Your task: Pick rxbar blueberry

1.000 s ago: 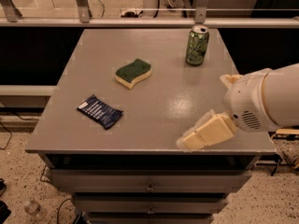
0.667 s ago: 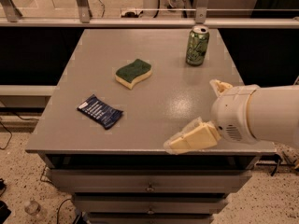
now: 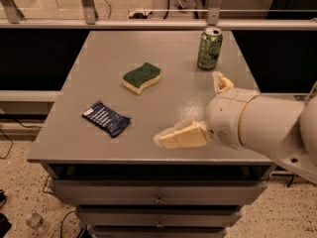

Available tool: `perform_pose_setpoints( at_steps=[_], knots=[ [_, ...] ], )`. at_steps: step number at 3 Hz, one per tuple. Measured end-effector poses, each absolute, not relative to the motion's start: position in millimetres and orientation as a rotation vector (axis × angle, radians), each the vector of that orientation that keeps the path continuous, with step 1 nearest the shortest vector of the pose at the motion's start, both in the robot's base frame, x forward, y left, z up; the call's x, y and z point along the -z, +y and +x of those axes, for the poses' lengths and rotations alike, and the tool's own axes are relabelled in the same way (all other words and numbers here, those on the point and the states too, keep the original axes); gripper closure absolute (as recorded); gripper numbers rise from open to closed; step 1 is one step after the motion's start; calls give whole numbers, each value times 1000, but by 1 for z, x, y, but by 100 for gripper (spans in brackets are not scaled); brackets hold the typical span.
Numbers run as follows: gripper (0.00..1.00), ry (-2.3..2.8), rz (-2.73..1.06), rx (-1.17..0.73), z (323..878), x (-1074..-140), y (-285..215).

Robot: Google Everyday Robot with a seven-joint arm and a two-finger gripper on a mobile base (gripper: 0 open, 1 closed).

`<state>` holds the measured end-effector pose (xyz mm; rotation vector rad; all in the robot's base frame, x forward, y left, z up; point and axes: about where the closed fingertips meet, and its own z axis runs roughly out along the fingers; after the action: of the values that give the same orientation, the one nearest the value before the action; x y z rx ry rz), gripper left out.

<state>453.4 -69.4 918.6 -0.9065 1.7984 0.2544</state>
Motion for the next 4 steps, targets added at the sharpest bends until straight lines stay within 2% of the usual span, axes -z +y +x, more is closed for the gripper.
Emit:
perform_pose_setpoints(
  at_steps=[2,4],
  knots=[
    [0,1789,-914,-313,459,-911,-59],
    [0,1733,-895,-472,474,-880,-11]
  ],
)
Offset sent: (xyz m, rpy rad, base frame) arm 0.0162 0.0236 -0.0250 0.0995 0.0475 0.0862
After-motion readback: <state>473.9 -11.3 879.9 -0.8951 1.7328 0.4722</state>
